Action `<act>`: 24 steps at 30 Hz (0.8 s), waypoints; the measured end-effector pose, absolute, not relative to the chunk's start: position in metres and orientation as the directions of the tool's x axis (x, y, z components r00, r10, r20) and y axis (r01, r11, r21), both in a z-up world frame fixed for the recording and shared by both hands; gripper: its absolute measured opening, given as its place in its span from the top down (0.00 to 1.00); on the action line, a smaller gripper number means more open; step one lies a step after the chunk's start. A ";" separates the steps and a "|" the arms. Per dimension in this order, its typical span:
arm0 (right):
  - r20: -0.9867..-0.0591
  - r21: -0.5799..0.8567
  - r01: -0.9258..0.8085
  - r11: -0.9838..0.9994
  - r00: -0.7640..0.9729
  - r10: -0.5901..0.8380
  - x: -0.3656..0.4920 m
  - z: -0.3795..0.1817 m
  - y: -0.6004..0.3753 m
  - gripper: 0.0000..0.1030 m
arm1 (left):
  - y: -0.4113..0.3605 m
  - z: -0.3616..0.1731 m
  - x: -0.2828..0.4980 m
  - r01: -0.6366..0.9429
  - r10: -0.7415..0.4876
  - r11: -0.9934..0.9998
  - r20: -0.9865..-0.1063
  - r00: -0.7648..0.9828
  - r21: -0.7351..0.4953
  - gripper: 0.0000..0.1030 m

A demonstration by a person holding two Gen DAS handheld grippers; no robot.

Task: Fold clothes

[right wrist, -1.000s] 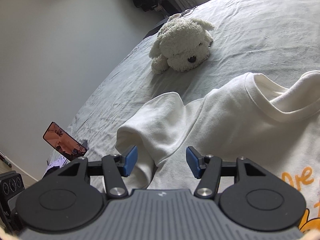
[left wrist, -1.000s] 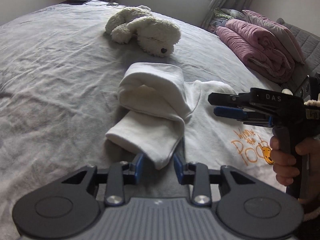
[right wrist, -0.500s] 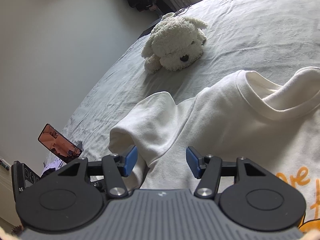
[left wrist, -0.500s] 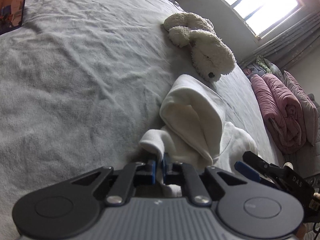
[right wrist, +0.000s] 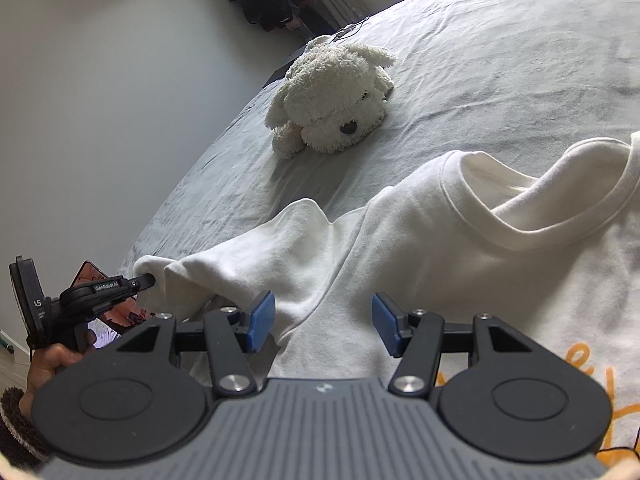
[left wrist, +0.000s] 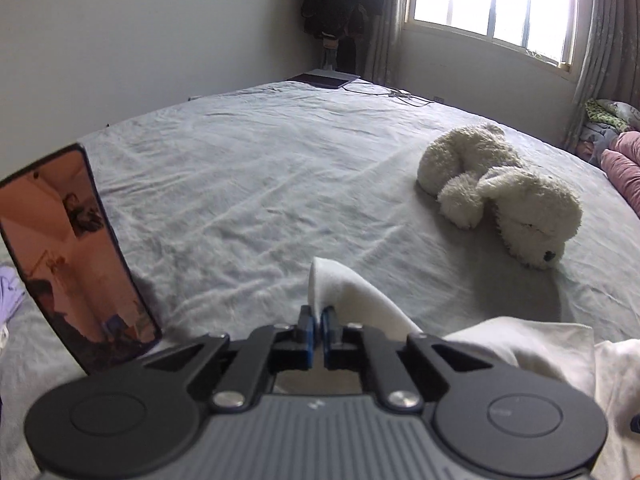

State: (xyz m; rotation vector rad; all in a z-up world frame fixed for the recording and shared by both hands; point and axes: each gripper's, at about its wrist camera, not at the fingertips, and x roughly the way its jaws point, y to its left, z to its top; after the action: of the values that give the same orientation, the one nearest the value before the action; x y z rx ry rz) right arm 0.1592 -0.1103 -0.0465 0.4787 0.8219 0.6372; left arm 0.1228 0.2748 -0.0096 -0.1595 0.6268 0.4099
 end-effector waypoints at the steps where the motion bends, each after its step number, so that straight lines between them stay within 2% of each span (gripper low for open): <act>1: -0.517 0.616 -0.330 0.716 0.516 0.683 0.159 -0.047 -0.111 0.44 | 0.279 -0.006 0.127 -0.429 0.351 0.903 -0.586 0.730 0.008 0.96; 11: -0.524 0.618 -0.326 0.715 0.507 0.684 0.159 -0.050 -0.109 0.44 | 0.318 0.006 0.162 -0.518 0.493 0.847 -0.540 0.682 0.119 0.96; 15: -0.530 0.616 -0.323 0.718 0.504 0.682 0.160 -0.052 -0.108 0.44 | 0.321 -0.006 0.178 -0.529 0.515 0.834 -0.571 0.639 0.160 0.96; 17: -0.534 0.614 -0.320 0.721 0.504 0.679 0.161 -0.053 -0.108 0.44 | 0.320 -0.017 0.187 -0.557 0.559 0.800 -0.612 0.560 0.222 0.94; 18: -0.537 0.613 -0.318 0.723 0.504 0.676 0.161 -0.053 -0.108 0.44 | 0.319 -0.022 0.191 -0.573 0.587 0.777 -0.629 0.510 0.261 0.89; 20: -0.538 0.615 -0.314 0.723 0.504 0.676 0.161 -0.054 -0.109 0.44 | 0.310 -0.027 0.193 -0.591 0.635 0.740 -0.622 0.457 0.321 0.87; 22: -0.536 0.617 -0.313 0.722 0.505 0.677 0.162 -0.053 -0.110 0.44 | 0.294 -0.024 0.189 -0.569 0.621 0.760 -0.609 0.493 0.314 0.74; 23: -0.535 0.616 -0.312 0.723 0.507 0.675 0.162 -0.053 -0.110 0.44 | 0.287 -0.022 0.186 -0.557 0.613 0.770 -0.603 0.511 0.311 0.64; 24: -0.535 0.615 -0.310 0.725 0.510 0.673 0.162 -0.052 -0.110 0.44 | 0.278 -0.021 0.184 -0.543 0.600 0.783 -0.598 0.531 0.304 0.63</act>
State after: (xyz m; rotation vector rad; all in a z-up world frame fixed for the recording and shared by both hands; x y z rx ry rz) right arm 0.1620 -0.1103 -0.0521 0.4812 0.8433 0.6199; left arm 0.1844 0.2784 -0.0208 0.0841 0.7462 0.6827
